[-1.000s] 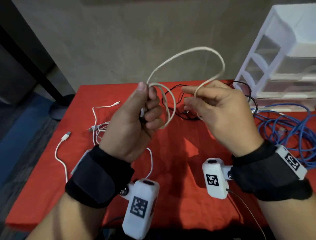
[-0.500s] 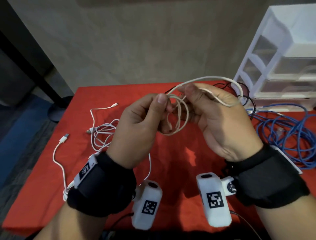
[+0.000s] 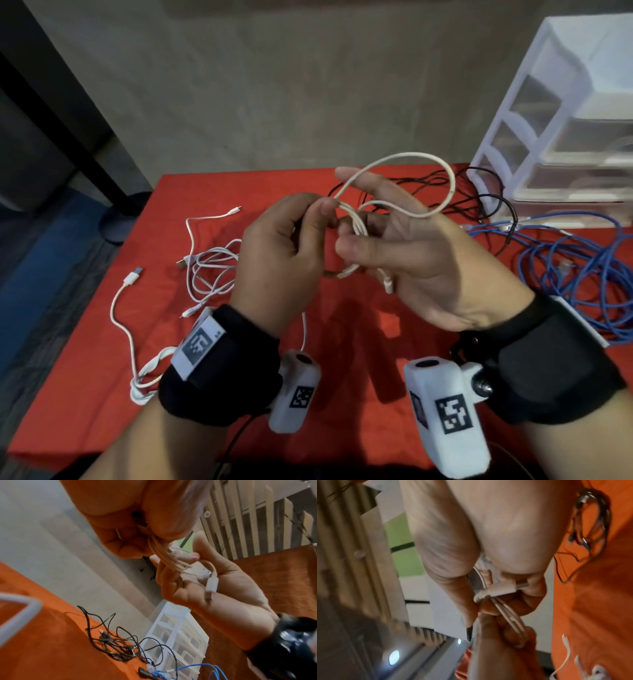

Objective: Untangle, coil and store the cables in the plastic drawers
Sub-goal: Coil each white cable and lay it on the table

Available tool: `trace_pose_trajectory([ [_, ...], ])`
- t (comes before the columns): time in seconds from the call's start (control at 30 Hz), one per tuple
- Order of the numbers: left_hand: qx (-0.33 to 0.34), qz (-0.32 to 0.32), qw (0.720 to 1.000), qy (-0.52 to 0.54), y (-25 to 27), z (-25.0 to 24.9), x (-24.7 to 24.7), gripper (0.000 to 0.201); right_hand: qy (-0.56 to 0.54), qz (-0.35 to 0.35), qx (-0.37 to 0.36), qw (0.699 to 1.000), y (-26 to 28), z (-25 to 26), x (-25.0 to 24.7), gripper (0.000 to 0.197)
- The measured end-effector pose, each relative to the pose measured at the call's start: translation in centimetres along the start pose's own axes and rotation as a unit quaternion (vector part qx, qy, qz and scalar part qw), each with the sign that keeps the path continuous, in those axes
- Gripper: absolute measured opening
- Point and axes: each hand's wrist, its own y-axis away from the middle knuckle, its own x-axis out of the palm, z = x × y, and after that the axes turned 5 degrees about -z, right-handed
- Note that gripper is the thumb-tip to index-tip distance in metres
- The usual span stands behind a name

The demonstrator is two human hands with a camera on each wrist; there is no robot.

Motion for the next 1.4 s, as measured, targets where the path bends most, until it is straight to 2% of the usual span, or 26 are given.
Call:
trace_pose_trajectory([
  [0.17,-0.022,-0.005,1.000,0.022,-0.2,0.0,-0.2,0.028,0.129,-0.052,-0.043,0.989,-0.4,-0.6,0.2,0.065],
  [0.3,-0.029,-0.058,0.998,0.015,-1.8,-0.2,-1.8,0.030,0.153,-0.110,-0.035,0.981,-0.8,-0.9,-1.0,0.043],
  [0.47,-0.018,-0.083,0.996,0.012,-2.6,-0.5,-3.3,0.029,0.198,-0.112,-0.047,0.973,-0.1,-0.1,-0.4,0.008],
  [0.57,-0.013,-0.071,0.997,-0.015,-1.9,-0.3,-2.4,0.027,0.252,-0.115,-0.076,0.958,0.2,-0.4,1.0,0.038],
  [0.6,-0.016,-0.073,0.997,-0.015,-1.8,-0.3,-2.0,0.027,0.273,-0.114,-0.086,0.952,0.2,-0.7,1.5,0.043],
  [0.77,-0.042,-0.090,0.995,0.010,-1.1,-0.6,-0.8,0.029,0.266,-0.153,-0.062,0.950,0.3,-2.8,2.4,0.026],
  [0.83,-0.033,-0.087,0.996,0.004,-0.9,-0.8,-0.6,0.028,0.242,-0.160,-0.038,0.956,0.3,-3.0,2.3,0.021],
  [0.93,-0.028,-0.079,0.997,0.000,-0.9,-0.9,-0.7,0.027,0.159,-0.147,0.013,0.976,0.2,-3.1,2.2,0.013],
  [1.0,-0.044,-0.077,0.996,0.010,-1.1,-0.9,-0.9,0.028,0.179,-0.124,0.023,0.976,0.2,-3.4,1.9,0.017],
  [1.07,-0.080,-0.097,0.992,0.032,-1.9,-0.7,-1.8,0.029,0.285,-0.101,-0.015,0.953,-0.1,-3.5,0.8,0.016],
  [1.1,-0.105,-0.116,0.986,0.053,-2.6,-0.5,-2.7,0.030,0.365,-0.097,-0.047,0.925,-0.2,-3.3,0.0,0.015],
  [1.17,-0.154,-0.159,0.970,0.098,-4.1,-0.1,-5.0,0.032,0.501,-0.134,-0.094,0.850,-0.9,-2.6,-2.8,0.015],
  [1.2,-0.177,-0.174,0.962,0.118,-4.7,0.1,-6.0,0.032,0.528,-0.165,-0.100,0.827,-1.2,-1.9,-4.4,0.014],
  [1.3,-0.226,-0.169,0.944,0.172,-5.0,0.4,-7.0,0.031,0.527,-0.231,-0.103,0.811,-1.8,-0.5,-7.4,0.009],
  [1.37,-0.252,-0.139,0.933,0.215,-4.6,0.6,-6.3,0.030,0.586,-0.267,-0.134,0.753,-1.8,-0.6,-7.6,0.006],
  [1.4,-0.268,-0.119,0.924,0.246,-4.4,0.5,-5.7,0.030,0.595,-0.278,-0.148,0.739,-1.9,-0.8,-7.3,0.007],
])
